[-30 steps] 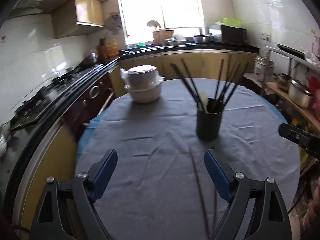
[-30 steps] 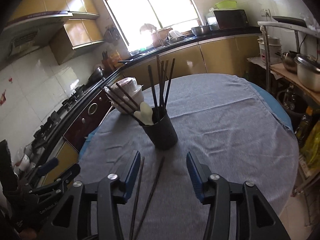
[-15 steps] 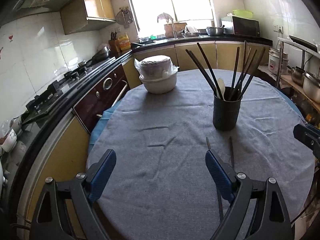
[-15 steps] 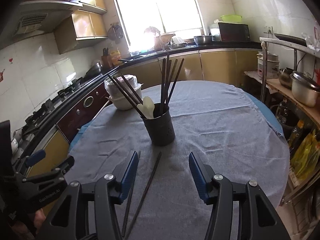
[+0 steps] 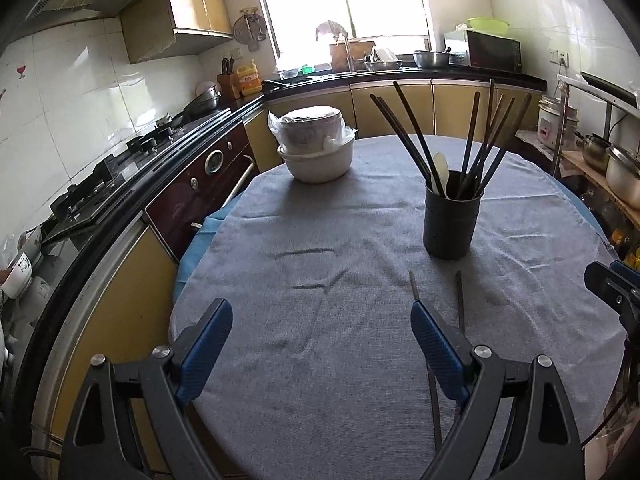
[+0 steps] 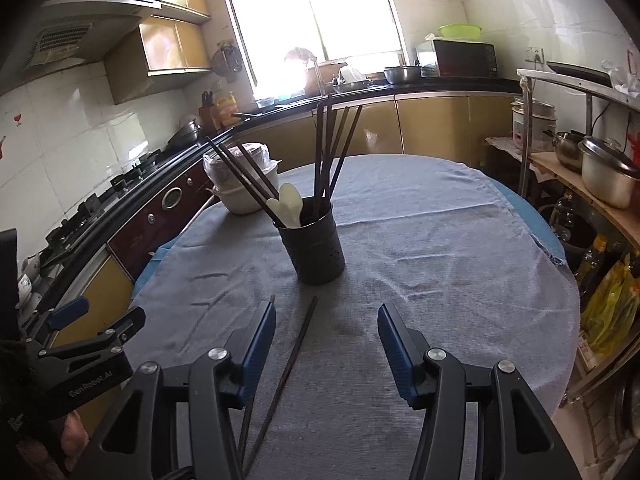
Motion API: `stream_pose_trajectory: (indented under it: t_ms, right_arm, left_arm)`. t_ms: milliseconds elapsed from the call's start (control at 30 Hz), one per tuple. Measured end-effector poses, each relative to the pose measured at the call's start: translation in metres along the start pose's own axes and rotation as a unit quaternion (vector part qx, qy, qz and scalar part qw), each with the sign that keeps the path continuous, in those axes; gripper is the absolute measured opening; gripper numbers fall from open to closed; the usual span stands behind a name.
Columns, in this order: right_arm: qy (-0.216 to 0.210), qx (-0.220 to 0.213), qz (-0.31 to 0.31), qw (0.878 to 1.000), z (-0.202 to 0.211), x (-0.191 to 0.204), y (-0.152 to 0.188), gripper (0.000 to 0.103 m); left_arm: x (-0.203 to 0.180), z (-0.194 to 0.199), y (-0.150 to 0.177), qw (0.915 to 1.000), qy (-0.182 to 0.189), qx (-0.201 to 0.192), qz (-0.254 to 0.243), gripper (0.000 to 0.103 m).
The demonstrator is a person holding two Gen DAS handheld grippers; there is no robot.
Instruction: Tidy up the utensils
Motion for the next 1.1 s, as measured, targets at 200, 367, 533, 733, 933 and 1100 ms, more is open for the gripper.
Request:
stream_pose_trajectory:
  t_ms: [200, 367, 533, 733, 933, 1100]
  right_arm:
    - [0.006, -0.010, 0.012, 1.000, 0.007, 0.001, -0.003, 0.056]
    - [0.006, -0.031, 0.014, 0.999, 0.018, 0.005, -0.011, 0.056]
    - [0.018, -0.049, 0.036, 0.998, 0.031, 0.014, -0.021, 0.057]
    - [0.023, -0.048, 0.050, 0.997, 0.037, 0.025, -0.020, 0.059]
    - [0.025, -0.049, 0.061, 0.997, 0.038, 0.035, -0.022, 0.059]
    - [0.029, -0.052, 0.061, 0.996, 0.034, 0.038, -0.027, 0.059]
  left_arm:
    - [0.001, 0.005, -0.001, 1.0000, -0.005, -0.001, 0.000, 0.091]
    - [0.005, 0.012, -0.003, 0.9999, -0.007, -0.002, 0.014, 0.091]
    - [0.009, 0.024, -0.009, 0.9994, 0.001, -0.010, 0.032, 0.091]
    - [0.018, 0.041, -0.019, 0.9985, 0.012, -0.029, 0.046, 0.091]
    - [0.023, 0.048, -0.024, 0.9974, 0.033, -0.034, 0.055, 0.091]
    - [0.031, 0.056, -0.035, 0.9949, 0.047, -0.052, 0.073, 0.091]
Point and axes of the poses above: each gripper's, at about its wrist camera, not at the fingertips, and z roughly against the way its jaws point, x to its left, y to its underside, the point moved 8 cm from there along -z, roughly the way its jaws point, and after that the axes turned 9 degrees about -x, right-handed, at the moved point
